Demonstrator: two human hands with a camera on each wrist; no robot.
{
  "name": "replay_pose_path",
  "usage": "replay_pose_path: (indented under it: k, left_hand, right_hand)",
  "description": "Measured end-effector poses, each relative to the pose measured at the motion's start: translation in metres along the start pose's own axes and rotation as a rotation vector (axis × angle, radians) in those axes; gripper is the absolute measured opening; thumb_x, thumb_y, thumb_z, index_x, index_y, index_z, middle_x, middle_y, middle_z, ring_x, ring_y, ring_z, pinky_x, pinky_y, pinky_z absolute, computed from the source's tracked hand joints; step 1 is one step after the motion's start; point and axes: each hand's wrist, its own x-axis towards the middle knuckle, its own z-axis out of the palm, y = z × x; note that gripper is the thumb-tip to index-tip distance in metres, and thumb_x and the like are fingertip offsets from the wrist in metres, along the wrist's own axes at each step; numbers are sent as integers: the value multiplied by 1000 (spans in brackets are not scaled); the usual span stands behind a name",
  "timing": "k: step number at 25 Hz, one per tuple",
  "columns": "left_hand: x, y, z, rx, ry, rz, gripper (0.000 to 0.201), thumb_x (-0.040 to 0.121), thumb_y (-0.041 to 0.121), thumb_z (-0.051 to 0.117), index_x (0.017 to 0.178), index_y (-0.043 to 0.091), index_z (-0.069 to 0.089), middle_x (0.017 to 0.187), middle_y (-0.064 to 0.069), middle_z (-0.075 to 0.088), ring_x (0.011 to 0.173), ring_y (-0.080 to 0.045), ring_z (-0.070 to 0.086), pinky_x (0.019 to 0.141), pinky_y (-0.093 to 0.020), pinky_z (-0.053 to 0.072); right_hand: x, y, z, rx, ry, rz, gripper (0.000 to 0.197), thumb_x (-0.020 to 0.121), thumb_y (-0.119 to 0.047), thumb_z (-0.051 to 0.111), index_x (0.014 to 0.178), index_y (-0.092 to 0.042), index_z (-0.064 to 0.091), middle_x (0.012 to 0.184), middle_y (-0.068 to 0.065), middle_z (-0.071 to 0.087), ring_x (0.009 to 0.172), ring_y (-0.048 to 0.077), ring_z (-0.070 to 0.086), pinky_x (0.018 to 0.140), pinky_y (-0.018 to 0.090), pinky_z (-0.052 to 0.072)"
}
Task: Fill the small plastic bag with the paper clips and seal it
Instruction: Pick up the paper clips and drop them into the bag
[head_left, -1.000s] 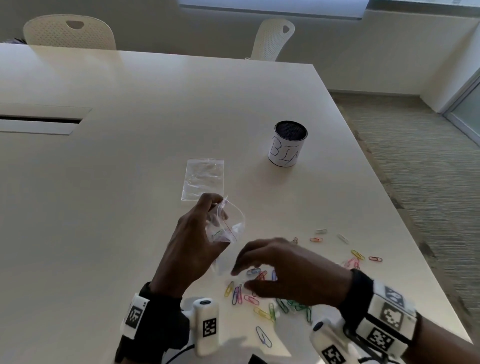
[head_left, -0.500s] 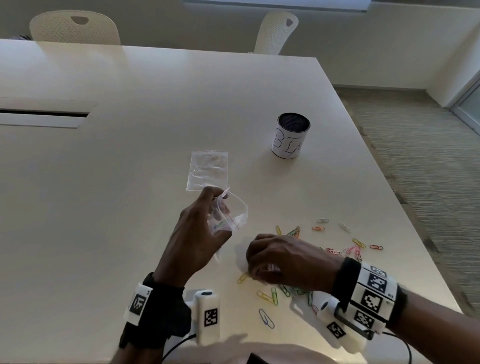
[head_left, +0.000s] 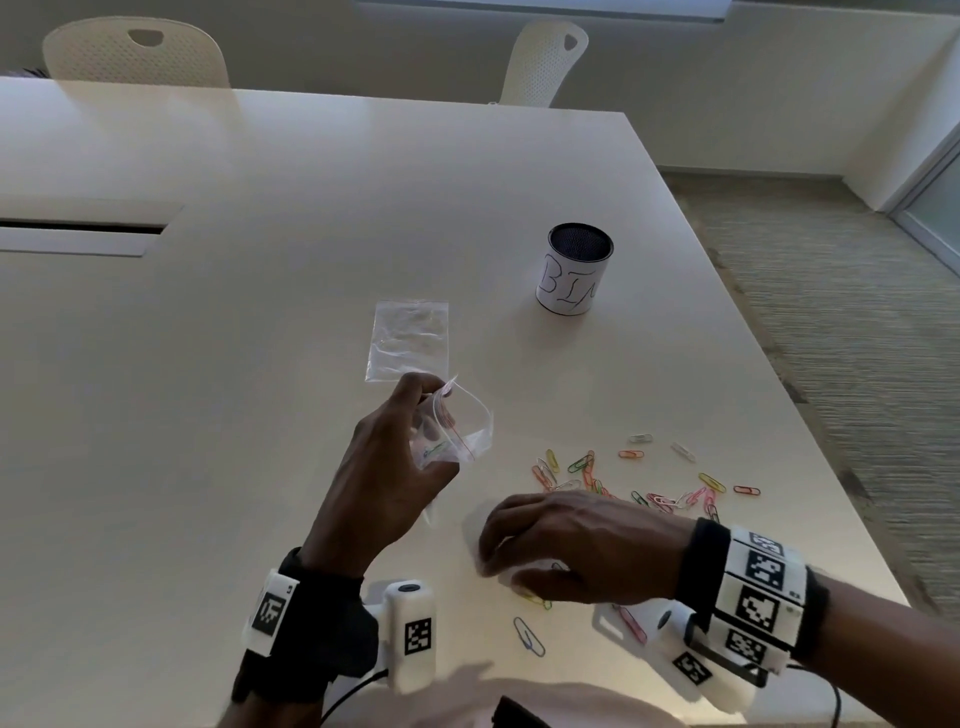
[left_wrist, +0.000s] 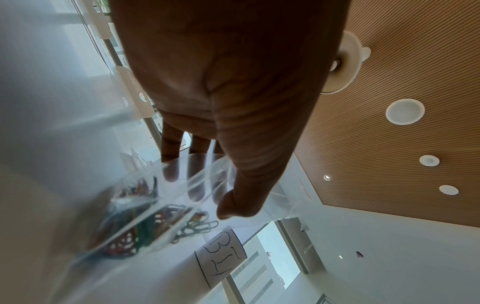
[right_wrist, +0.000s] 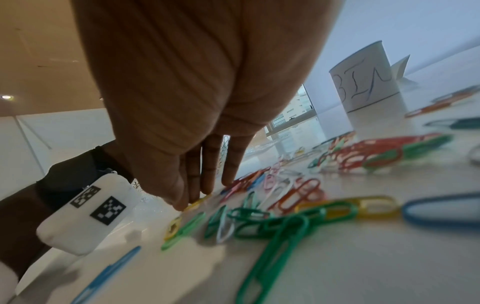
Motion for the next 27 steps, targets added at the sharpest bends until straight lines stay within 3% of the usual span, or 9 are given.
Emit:
replay_pose_path:
  k: [4, 8, 11, 14, 17, 19, 21, 25, 27]
  left_hand:
    - [-1, -2, 0, 2, 11, 6, 60, 78, 3, 84, 124, 27, 54, 102, 12, 69, 94, -15, 69, 83, -35, 60]
    - [0, 0, -1, -5, 10, 5, 60, 77, 4, 84, 122, 28, 54, 101, 10, 69, 94, -16, 69, 84, -38, 60]
    - [0, 0, -1, -3, 10, 3, 60, 76, 4, 84, 122, 28, 54, 101, 10, 69, 94, -16, 69, 84, -38, 60]
    - [1, 1, -1, -17, 1, -9, 59, 76, 4, 84, 121, 29, 54, 101, 9, 69, 94, -16, 70, 84, -39, 60]
    - [4, 3, 0, -11, -7, -23, 59, 78, 8, 85, 121, 32, 53, 104, 11, 71, 94, -11, 70, 83, -38, 61]
    - [5, 3, 0, -4, -8, -32, 59, 78, 10, 86, 121, 33, 53, 105, 12, 71, 95, -9, 69, 83, -39, 61]
    - [6, 3, 0, -5, -10, -40, 60, 77, 9, 86, 121, 33, 53, 105, 13, 71, 95, -10, 69, 83, -40, 61]
    - [8, 3, 1, -13, -16, -45, 59, 76, 7, 85, 119, 33, 54, 105, 13, 71, 95, -11, 69, 82, -40, 60]
    - [9, 1, 2, -7, -24, -41, 59, 77, 7, 85, 119, 33, 54, 104, 14, 71, 95, -7, 68, 80, -30, 59]
  right_hand:
    - [-6, -9, -3, 27, -43, 29, 32, 103, -44, 60, 127, -24, 67, 134, -7, 62, 124, 6, 53, 109, 27, 47]
    - [-2, -16, 8, 38, -120, -46, 21, 100, -33, 66, 118, -23, 71, 130, -4, 64, 125, 10, 51, 113, 26, 35]
    - [-8, 3, -1, 34, -15, 54, 13, 99, -27, 66, 108, -21, 73, 121, -5, 67, 118, 7, 53, 108, 22, 42]
    - [-13, 19, -14, -40, 107, 146, 15, 98, -34, 66, 107, -24, 73, 120, -9, 64, 115, 3, 52, 100, 27, 50]
    - [-18, 21, -22, -87, 163, 286, 53, 91, -66, 62, 135, -37, 60, 143, -10, 53, 130, 3, 44, 109, 27, 46]
    - [-20, 19, -22, -162, 47, 354, 77, 83, -79, 58, 151, -48, 38, 160, -10, 36, 143, 7, 32, 114, 27, 33]
    - [-21, 17, -16, -206, -33, 356, 76, 87, -75, 59, 153, -51, 32, 164, -9, 30, 147, 11, 28, 114, 30, 33]
    - [-21, 20, -10, -128, 76, 315, 42, 100, -46, 60, 142, -40, 55, 150, -6, 49, 135, 11, 44, 106, 30, 51]
    - [-20, 23, -8, -141, 93, 279, 31, 103, -36, 57, 133, -34, 63, 140, -6, 56, 125, 9, 52, 99, 29, 56]
